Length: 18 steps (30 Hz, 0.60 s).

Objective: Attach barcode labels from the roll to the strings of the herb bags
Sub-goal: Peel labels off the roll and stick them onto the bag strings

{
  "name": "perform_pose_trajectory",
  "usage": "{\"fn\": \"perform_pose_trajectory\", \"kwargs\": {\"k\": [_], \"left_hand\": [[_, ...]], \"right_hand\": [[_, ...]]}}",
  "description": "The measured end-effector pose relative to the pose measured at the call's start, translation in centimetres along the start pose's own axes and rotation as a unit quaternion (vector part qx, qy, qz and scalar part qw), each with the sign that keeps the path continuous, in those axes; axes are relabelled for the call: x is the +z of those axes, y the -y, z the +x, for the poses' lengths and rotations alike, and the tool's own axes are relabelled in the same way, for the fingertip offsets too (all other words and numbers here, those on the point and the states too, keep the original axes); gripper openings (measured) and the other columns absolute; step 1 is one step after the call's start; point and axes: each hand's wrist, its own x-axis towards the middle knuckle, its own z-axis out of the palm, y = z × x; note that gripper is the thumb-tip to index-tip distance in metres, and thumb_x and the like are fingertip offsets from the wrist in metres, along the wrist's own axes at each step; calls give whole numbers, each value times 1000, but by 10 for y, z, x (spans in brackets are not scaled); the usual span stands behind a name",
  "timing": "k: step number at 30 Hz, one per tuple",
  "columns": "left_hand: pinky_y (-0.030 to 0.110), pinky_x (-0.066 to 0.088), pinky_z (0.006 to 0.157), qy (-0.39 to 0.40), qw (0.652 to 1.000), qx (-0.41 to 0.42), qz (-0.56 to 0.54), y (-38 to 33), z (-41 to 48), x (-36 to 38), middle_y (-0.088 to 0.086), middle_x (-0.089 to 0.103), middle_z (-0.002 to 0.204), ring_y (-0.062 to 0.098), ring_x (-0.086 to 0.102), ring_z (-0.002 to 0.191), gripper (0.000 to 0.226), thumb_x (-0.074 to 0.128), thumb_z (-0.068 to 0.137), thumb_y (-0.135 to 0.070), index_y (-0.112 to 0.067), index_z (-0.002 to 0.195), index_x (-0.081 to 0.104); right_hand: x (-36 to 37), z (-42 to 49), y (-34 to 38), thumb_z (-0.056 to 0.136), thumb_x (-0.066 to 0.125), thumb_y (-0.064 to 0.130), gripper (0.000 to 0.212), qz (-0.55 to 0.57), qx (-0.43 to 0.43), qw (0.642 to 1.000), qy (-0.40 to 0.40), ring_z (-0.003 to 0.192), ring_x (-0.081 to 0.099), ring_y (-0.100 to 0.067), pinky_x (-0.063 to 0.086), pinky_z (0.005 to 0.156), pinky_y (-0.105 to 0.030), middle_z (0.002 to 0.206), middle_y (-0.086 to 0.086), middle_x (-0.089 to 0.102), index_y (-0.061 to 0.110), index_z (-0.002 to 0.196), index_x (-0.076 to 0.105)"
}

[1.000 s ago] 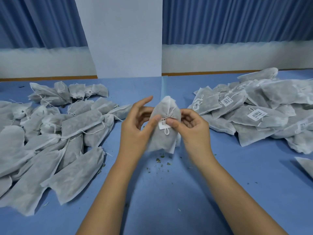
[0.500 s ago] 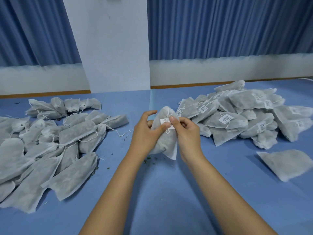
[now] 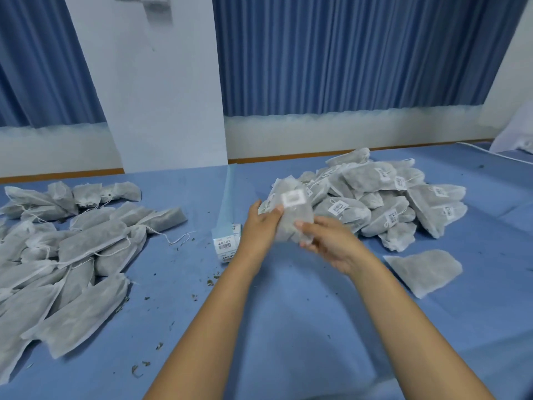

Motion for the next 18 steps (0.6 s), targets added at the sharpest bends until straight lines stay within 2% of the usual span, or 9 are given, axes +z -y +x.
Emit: {"fn": "perform_pose_trajectory", "kwargs": {"k": [1,3,6,8,10,13,15,16,18], "left_hand": [[33,45,102,29,999,-5,-17,0,-1,6,-2,56,125,20,57,119,63,54,97,-34,-21,152,25],[38,42,108,60,998,0,1,2,0,16,-3,55,128,21,55,123,66,53,98,-36,-24,153,19],[43,38,111,81,996,3,36,7,2,24,-2,52,134,22,51,127,65,51,98,-38,-24,153,20],[43,40,109,91,995,0,50,14,3,24,-5,53,125,20,54,123,57,50,99,-36,-25,150,29],[41,43,106,101,992,-4,78,20,2,23,-6,57,120,18,58,115,49,49,99,-33,-25,146,37],[30,47,99,84,990,38,107,23,-1,20,1,61,121,15,62,104,39,51,99,-22,-17,138,48],[13,46,85,-3,985,119,124,22,-5,10,0,63,119,6,60,94,28,53,97,-12,-15,125,59],[12,43,81,-79,976,155,131,22,-7,2,-2,62,115,7,59,95,26,53,95,-8,-14,119,61],[23,39,87,-247,939,168,167,25,-9,-20,-1,58,115,19,52,107,28,54,91,-7,-11,118,59]], "right_hand": [[-6,8,5,91,59,4,8,72,-20,996,-49,58,60,-11,50,53,-14,74,-6,68,0,96,63],[-18,24,13,93,56,1,6,204,-42,972,-108,83,67,-17,54,75,-16,88,-10,66,-2,90,60],[-30,39,12,94,52,-3,6,294,-33,943,-149,118,57,-30,44,101,-26,122,-22,57,-6,95,56],[-29,40,4,94,49,-6,8,279,-35,947,-153,122,54,-33,44,102,-27,129,-30,52,-9,94,56],[-23,39,-6,93,47,-8,11,261,-37,956,-127,119,56,-34,48,96,-27,111,-29,61,-10,91,57],[-8,38,-22,90,46,-13,20,184,-39,977,-96,94,67,-26,55,78,-20,96,-20,65,-14,108,55],[8,37,-31,86,50,-17,24,83,-46,993,-77,86,66,-23,54,76,-18,96,-21,66,-11,108,58],[15,36,-36,84,53,-16,24,24,-47,997,-63,89,65,-23,53,79,-19,99,-22,67,-7,105,60],[30,36,-45,82,58,-14,25,-94,-46,994,-20,96,65,-20,50,81,-18,105,-17,68,-2,103,63]]}}
